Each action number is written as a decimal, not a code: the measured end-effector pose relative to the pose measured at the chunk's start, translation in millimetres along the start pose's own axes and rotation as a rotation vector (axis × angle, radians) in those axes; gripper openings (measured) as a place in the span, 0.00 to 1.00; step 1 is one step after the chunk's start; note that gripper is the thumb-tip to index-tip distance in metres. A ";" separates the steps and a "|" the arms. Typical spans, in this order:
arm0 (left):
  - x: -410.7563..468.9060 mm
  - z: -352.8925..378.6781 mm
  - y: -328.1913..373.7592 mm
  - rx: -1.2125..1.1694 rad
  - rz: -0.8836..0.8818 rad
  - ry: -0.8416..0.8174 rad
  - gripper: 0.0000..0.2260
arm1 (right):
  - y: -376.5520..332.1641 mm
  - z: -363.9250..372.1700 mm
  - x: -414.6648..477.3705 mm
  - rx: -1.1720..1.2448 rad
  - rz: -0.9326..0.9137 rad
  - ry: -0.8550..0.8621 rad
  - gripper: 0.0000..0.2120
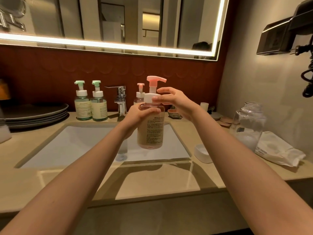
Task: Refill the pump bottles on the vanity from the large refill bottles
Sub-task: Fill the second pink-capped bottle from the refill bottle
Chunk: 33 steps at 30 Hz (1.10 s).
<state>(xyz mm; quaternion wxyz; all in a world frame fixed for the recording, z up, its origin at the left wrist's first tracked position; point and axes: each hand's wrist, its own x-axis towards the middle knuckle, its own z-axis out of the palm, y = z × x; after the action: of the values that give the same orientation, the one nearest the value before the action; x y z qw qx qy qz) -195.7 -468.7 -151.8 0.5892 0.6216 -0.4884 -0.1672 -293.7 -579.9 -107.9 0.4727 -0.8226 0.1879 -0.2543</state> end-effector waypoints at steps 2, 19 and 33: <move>2.4 -2.0 -1.4 -0.043 -0.015 0.039 0.27 | 4.6 -3.8 0.0 0.043 0.009 0.043 0.26; 9.9 7.7 -14.7 0.068 -0.105 0.262 0.20 | 4.8 40.6 14.8 -0.036 0.071 0.295 0.21; 10.8 12.5 -15.8 0.046 -0.182 0.215 0.24 | -0.4 55.5 13.3 -0.294 0.174 0.279 0.42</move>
<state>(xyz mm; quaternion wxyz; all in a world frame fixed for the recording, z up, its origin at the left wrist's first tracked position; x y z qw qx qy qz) -193.9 -487.1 -165.1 0.6062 0.6910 -0.3676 -0.1409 -250.0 -549.2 -127.8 0.3369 -0.8203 0.3567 -0.2939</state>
